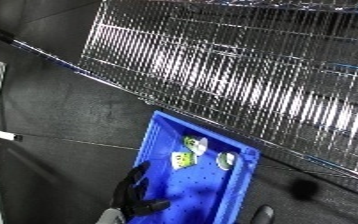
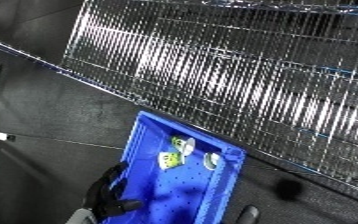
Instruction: Pick up the object and place it into the box
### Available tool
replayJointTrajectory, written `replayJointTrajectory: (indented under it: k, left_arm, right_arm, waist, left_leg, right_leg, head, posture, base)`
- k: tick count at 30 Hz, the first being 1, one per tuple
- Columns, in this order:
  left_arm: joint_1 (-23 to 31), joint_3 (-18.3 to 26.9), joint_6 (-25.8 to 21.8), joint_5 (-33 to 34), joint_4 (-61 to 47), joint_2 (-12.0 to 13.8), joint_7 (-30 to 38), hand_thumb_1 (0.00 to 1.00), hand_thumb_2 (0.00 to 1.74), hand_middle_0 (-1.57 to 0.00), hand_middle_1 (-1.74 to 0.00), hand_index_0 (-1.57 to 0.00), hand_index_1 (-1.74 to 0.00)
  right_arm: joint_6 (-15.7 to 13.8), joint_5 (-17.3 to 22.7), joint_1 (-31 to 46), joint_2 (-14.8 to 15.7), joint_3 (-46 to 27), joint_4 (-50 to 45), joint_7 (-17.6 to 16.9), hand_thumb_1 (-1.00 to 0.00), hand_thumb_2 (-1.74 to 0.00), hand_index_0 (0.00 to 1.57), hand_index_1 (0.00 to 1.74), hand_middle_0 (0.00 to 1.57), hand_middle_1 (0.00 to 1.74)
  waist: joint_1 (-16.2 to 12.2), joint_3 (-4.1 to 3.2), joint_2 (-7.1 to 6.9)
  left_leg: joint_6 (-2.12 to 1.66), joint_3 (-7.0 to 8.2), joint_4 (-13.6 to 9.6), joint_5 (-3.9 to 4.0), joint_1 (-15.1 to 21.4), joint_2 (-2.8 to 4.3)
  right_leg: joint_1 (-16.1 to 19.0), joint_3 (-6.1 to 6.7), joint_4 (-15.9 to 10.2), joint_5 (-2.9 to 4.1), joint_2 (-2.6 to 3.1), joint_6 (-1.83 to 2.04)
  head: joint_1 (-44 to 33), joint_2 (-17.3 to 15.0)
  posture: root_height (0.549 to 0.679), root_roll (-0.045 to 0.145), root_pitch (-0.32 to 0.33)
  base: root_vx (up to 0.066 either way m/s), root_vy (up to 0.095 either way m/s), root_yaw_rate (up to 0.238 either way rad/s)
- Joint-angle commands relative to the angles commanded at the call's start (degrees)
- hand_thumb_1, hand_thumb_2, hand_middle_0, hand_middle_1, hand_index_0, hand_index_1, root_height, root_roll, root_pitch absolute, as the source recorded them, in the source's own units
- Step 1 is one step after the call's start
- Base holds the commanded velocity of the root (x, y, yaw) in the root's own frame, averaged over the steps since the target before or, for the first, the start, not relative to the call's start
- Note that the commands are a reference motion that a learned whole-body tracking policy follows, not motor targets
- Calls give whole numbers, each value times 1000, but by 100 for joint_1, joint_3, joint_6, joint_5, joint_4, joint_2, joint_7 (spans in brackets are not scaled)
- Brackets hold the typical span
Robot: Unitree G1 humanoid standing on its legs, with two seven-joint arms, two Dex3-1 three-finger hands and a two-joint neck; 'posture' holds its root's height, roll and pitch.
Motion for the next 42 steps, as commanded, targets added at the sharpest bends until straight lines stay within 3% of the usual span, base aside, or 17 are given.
replayJointTrajectory:
  k: [7, 20, 25, 31, 35, 42]
  left_arm:
    - [-21, -295, 302, -179, -268, -229, -705, 0, 0, 0, 0, 0, 0]
    - [-177, -648, 569, -19, -519, -366, -681, 0, 0, 0, 0, 0, 0]
    - [-194, -768, 514, 30, -610, -465, -592, 0, 0, 0, 0, 0, 0]
    - [-149, -1005, 464, 43, -793, -659, -385, 0, 0, 0, 0, 0, 0]
    - [-90, -1066, 489, 7, -888, -707, -279, 0, 0, 0, 0, 0, 0]
    - [-4, -1078, 609, 18, -1018, -669, -180, 0, 0, 0, 0, 0, 0]
  right_arm:
    - [94, -191, -126, -36, -19, -64, -134, 0, 0, 0, 0, 0, 0]
    - [182, -395, -528, -104, 45, -163, -289, 0, 0, 0, 0, 0, 0]
    - [198, -521, -640, -194, 48, -260, -292, 0, 0, 0, 0, 0, 0]
    - [316, -725, -797, -403, -6, -389, -284, 0, 0, 0, 0, 0, 0]
    - [304, -856, -810, -473, -13, -493, -212, 0, 0, 0, 0, 0, 0]
    - [415, -979, -839, -546, 111, -807, 48, 0, 0, 0, 0, 0, 0]
  waist:
    - [-91, 0, 135]
    - [-233, 0, 266]
    - [-287, 0, 347]
    - [-389, 0, 525]
    - [-436, 0, 566]
    - [-534, 0, 572]
  left_leg:
    - [4, 94, 51, -10, -17, 20]
    - [-5, 251, 241, -55, -102, 84]
    - [-4, 294, 191, -8, -97, 104]
    - [-2, 310, 93, 67, -74, 103]
    - [-2, 326, 135, 37, -74, 89]
    - [-19, 403, 256, -53, -45, 111]
  right_leg:
    - [-66, 46, -22, 73, -28, 37]
    - [-219, 173, -39, 295, 0, 98]
    - [-264, 208, -62, 377, -2, 125]
    - [-370, 227, 71, 384, -36, 140]
    - [-418, 243, 157, 383, -57, 143]
    - [-417, 301, 185, 383, -45, 132]
  head:
    - [464, 16]
    - [2957, -52]
    - [3965, 159]
    - [4945, 343]
    - [5357, 406]
    - [6000, 405]
  posture:
    - [651, 35, 66]
    - [651, 32, 65]
    - [651, 30, 66]
    - [649, 30, 66]
    - [647, 32, 61]
    - [647, 36, 55]
  base:
    - [-34, 34, -118]
    - [-30, 15, -89]
    - [-23, 21, -66]
    - [-23, 65, -112]
    - [0, 10, -119]
    - [0, -1, -127]
